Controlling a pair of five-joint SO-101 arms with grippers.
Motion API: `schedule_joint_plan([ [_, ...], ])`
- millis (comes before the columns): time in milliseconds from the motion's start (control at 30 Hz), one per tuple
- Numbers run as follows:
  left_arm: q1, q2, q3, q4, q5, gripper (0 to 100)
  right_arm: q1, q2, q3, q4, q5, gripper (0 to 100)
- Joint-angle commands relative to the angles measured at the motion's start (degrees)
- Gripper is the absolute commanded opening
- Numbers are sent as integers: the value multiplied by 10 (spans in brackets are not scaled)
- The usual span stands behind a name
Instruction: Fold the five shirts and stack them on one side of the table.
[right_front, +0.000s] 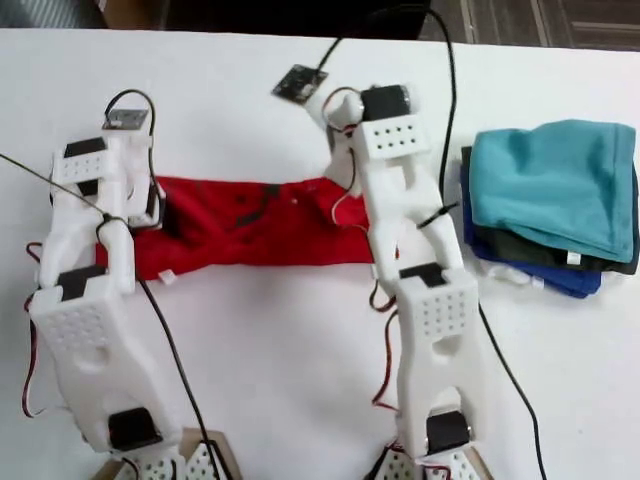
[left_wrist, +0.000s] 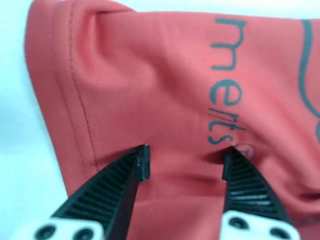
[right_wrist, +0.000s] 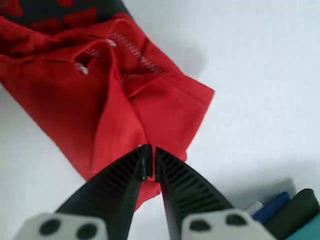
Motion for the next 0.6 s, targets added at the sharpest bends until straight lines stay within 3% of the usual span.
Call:
schedule_joint_plan([
  [0,5,4,-2,-10,-2,248,-29,-117,98,2,-5,21],
  [300,5,4,-2,-10,-2,248,-33,-255,325,-37,-5,21],
  [567,5,4,-2,-10,-2,248,-35,-271,469,-157,-5,21],
])
